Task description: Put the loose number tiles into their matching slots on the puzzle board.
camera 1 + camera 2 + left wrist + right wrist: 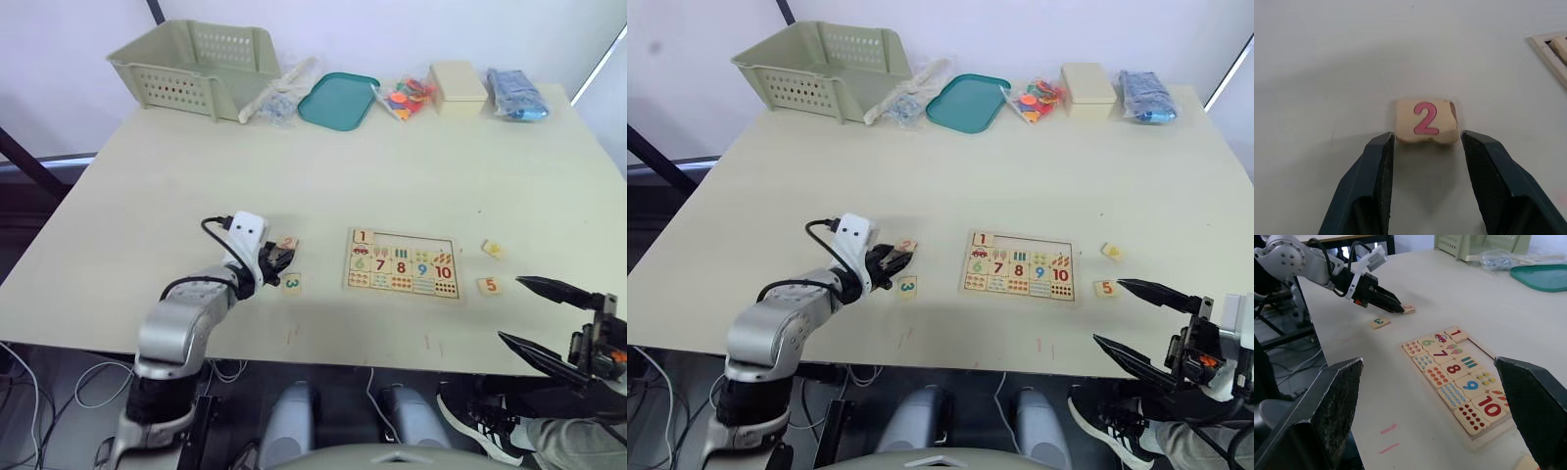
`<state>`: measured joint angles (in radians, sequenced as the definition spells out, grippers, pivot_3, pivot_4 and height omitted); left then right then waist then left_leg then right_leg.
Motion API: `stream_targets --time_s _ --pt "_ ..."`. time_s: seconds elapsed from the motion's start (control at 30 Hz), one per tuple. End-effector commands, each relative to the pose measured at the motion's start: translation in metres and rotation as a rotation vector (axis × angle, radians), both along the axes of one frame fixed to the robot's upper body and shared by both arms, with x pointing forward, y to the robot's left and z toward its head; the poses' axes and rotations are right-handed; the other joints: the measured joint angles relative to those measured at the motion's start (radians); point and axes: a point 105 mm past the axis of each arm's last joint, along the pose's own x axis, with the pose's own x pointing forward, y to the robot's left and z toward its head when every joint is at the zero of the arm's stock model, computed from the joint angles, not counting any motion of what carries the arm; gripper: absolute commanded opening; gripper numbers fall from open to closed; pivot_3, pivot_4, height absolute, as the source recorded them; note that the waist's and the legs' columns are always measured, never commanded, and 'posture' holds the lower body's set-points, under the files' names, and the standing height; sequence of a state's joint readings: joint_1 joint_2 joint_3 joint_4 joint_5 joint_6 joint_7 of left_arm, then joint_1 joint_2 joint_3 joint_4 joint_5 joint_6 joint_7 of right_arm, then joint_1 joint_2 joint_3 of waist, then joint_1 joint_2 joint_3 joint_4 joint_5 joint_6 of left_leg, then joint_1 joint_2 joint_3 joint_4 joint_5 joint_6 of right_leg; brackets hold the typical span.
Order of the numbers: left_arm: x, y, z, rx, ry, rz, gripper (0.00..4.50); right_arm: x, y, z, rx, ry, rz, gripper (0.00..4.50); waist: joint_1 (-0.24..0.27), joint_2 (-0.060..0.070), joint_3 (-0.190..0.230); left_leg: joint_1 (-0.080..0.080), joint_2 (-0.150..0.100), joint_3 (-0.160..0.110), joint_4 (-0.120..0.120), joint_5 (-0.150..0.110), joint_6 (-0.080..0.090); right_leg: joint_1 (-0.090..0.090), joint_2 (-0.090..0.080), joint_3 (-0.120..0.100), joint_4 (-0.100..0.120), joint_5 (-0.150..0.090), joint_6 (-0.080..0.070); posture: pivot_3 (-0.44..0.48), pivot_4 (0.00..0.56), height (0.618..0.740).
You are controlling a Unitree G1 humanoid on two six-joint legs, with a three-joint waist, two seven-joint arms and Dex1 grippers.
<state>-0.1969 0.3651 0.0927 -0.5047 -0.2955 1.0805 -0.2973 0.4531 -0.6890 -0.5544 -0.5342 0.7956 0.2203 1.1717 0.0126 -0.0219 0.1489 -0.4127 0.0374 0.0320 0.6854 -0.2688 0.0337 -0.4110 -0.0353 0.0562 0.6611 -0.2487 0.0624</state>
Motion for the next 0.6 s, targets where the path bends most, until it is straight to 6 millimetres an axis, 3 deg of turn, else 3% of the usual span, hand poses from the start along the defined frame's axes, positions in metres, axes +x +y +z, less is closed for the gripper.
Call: stream_targets --time_s 0.03,0.37,0.53,0.6 --pt "-0.008 0.004 0.016 -0.011 -0.058 0.057 2.31 0.000 0.002 0.006 0.006 -0.002 0.035 4.50 0.001 0.000 0.000 0.000 0.000 0.000 0.000 0.000 0.000 0.000 0.000 0.000 0.000 0.000 0.000 0.000 0.150 0.740" --pt "-0.018 0.006 0.016 -0.039 -0.070 0.108 2.31 0.001 0.002 0.011 0.007 0.027 0.069 4.50 0.001 0.000 0.000 0.000 0.000 0.000 0.000 0.000 0.000 0.000 0.000 0.000 0.000 0.000 0.000 0.000 0.150 0.740" --pt "-0.015 -0.005 0.020 -0.047 -0.064 0.038 4.48 0.002 0.003 0.012 0.008 0.028 0.071 4.50 0.001 0.000 0.000 0.000 0.000 0.000 0.000 0.000 0.000 0.000 0.000 0.000 0.000 0.000 0.000 0.000 0.150 0.740" --pt "-0.012 -0.008 0.022 -0.040 -0.060 0.001 4.48 0.002 0.003 0.012 0.008 0.028 0.071 4.50 0.001 0.000 0.000 0.000 0.000 0.000 0.000 0.000 0.000 0.000 0.000 0.000 0.000 0.000 0.000 0.000 0.150 0.740"
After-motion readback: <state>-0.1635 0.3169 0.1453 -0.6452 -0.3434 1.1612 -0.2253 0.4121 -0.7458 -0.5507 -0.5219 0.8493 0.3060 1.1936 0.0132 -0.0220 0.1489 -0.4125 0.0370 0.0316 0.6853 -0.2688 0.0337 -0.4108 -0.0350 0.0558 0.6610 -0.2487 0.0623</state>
